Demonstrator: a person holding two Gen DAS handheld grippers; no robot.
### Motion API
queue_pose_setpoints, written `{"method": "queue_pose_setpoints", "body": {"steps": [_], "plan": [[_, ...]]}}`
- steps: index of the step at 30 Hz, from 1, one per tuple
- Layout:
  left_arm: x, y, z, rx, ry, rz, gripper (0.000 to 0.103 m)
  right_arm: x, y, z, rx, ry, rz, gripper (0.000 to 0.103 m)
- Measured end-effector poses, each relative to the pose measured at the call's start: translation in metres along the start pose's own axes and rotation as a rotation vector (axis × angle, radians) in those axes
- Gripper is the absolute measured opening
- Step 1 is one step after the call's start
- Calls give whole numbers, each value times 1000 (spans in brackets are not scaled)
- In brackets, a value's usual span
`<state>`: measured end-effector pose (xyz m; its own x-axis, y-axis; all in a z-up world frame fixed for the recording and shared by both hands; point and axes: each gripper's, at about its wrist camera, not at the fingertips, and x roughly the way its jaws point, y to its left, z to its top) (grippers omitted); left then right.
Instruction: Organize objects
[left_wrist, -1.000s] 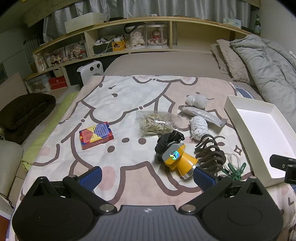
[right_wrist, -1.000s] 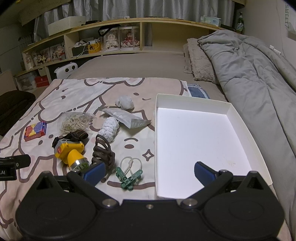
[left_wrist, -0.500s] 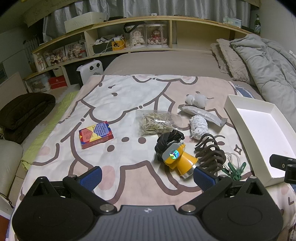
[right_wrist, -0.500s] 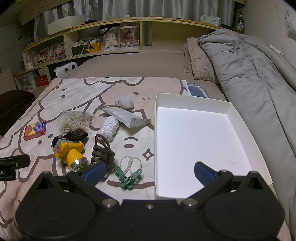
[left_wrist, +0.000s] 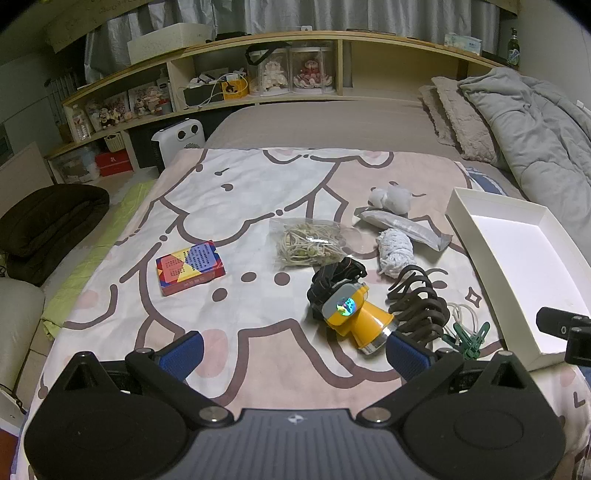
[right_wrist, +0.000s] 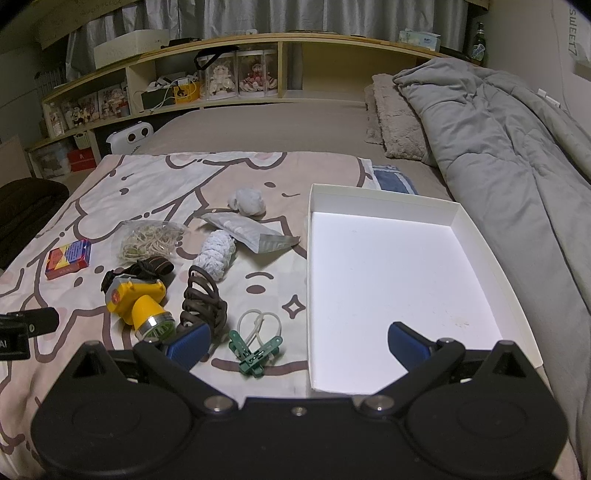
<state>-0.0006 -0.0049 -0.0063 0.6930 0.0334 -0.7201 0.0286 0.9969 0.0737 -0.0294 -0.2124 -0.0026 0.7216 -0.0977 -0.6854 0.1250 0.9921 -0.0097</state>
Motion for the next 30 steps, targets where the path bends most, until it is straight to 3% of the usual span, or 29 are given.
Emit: {"method": "queue_pose_setpoints", "body": {"steps": [30], "plan": [[0, 0, 0, 20, 1, -30, 103, 0, 0, 1, -4, 0, 3, 103]]}}
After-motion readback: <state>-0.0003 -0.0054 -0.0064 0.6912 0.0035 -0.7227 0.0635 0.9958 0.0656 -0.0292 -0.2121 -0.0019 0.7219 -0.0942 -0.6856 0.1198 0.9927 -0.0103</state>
